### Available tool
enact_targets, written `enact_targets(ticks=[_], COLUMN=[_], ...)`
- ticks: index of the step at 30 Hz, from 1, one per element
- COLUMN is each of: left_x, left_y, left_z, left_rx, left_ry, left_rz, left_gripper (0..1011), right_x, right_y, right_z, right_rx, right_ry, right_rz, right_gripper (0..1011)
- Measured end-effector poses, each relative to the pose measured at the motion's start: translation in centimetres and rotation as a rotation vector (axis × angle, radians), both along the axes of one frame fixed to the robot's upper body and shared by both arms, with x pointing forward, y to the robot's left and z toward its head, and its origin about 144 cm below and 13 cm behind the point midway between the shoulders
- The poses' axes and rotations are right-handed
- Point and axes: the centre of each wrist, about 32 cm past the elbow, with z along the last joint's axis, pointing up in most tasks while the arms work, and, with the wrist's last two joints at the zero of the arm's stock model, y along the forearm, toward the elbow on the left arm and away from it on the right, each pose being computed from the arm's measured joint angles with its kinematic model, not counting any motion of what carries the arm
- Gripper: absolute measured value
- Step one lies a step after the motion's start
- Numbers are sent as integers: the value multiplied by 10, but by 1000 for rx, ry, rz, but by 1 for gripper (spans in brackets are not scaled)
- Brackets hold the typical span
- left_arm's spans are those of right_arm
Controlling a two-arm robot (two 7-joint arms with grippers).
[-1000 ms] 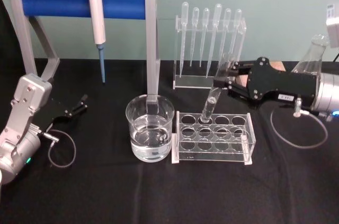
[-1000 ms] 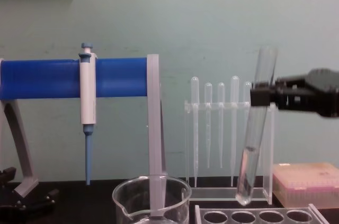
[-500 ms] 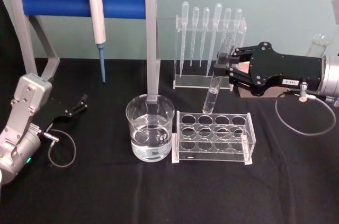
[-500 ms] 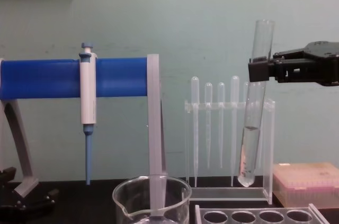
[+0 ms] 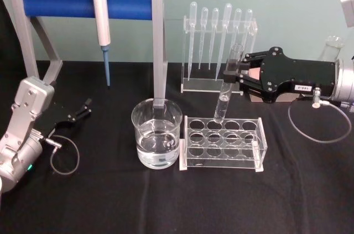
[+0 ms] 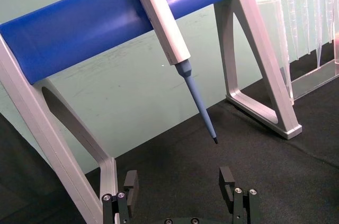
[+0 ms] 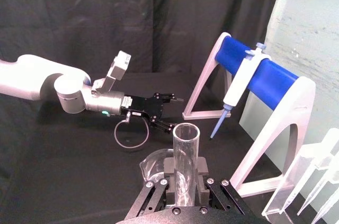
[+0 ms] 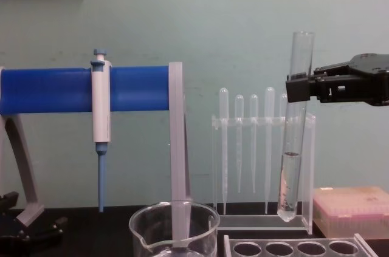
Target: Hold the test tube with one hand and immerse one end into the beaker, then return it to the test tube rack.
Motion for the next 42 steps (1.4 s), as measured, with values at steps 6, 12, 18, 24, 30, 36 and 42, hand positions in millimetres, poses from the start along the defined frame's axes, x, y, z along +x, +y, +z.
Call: enact_targets(ticks=[6, 12, 18, 24, 30, 36, 42], left_x=[0, 0, 0, 0, 0, 0, 0], left_y=[0, 0, 0, 0, 0, 0, 0], left_z=[0, 0, 0, 0, 0, 0, 0], left_rx=[0, 0, 0, 0, 0, 0, 0], left_ry=[0, 0, 0, 0, 0, 0, 0], left_rz=[0, 0, 0, 0, 0, 0, 0], left_gripper=[1000, 1000, 1000, 1000, 1000, 1000, 1000], right_x=[0, 0, 0, 0, 0, 0, 0], right_y=[0, 0, 0, 0, 0, 0, 0], right_z=[0, 0, 1, 1, 1, 1, 1], right_rx=[1, 2, 2, 2, 2, 2, 3], right_ry=[-1, -1, -2, -2, -2, -2, -2], right_rz=[-1, -1, -1, -1, -1, -1, -1], right_gripper=[237, 238, 238, 238, 238, 238, 237])
